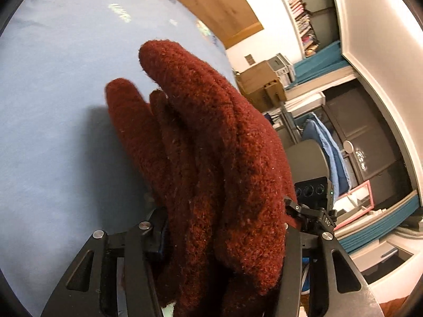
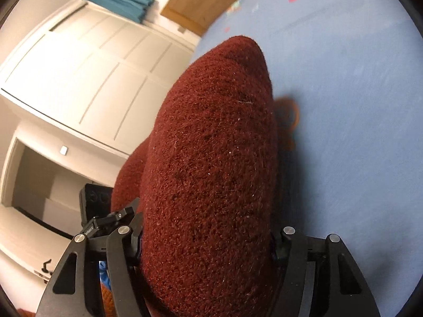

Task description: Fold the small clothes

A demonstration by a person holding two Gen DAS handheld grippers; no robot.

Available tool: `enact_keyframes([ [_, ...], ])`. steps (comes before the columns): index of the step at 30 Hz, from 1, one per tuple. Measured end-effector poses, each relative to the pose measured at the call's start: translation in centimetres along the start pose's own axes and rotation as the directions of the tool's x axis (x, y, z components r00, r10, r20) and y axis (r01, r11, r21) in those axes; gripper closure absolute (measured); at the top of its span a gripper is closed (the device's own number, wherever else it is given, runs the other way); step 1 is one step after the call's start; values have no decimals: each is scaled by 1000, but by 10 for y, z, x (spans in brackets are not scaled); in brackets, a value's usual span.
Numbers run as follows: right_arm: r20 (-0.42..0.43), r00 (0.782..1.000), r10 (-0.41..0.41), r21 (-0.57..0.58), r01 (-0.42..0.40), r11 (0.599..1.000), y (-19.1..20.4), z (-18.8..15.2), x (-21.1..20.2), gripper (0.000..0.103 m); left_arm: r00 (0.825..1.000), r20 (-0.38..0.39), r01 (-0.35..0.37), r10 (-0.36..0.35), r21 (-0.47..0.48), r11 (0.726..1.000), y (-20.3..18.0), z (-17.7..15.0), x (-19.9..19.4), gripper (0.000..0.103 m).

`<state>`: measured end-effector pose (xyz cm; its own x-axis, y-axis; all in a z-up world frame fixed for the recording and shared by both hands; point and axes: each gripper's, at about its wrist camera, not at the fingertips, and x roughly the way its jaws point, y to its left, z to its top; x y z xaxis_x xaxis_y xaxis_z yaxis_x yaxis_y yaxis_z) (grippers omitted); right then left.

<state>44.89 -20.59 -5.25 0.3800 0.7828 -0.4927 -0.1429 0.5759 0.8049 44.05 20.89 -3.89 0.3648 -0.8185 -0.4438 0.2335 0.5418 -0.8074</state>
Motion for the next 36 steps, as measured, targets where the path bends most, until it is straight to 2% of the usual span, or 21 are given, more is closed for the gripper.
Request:
enact_keyframes([
  [6,41,997,-58,-19,59,998,-7,3,-46,36,999,-51,-2,3,20,1000,-12,6,53,59],
  [9,32,993,-113,3,113,994,-26,-5,-48,35,991,-105,-81,83,21,996,-3,2,79,59],
  [11,-4,985,-173,4,173,985,-39,-13,-35,32,979,-139,-147,148,19,989,8,-3,92,56],
  [14,-32,972,-233,-16,233,972,-50,-26,-28,24,976,-137,-171,170,-1,985,19,-5,90,48],
  [15,-27,972,-234,-27,233,972,-50,-31,-30,22,981,-147,-132,130,-6,991,21,-4,89,47],
  [17,-23,968,-251,-65,249,966,-41,-26,-29,21,981,-142,-134,131,-9,991,25,-2,87,45],
  [22,-25,962,-272,-106,268,958,-44,-47,-64,19,977,-127,-176,173,-15,984,26,-6,84,36],
  [24,-31,960,-279,-107,275,956,-48,-65,-73,16,972,-121,-203,199,-17,979,23,-10,84,35],
  [32,-27,946,-324,-98,320,942,-52,-84,-85,15,955,-73,-290,288,-25,957,5,-19,68,34],
  [36,-23,922,-386,-132,380,916,-42,-85,-100,15,940,-34,-341,341,-20,940,-6,-26,52,35],
])
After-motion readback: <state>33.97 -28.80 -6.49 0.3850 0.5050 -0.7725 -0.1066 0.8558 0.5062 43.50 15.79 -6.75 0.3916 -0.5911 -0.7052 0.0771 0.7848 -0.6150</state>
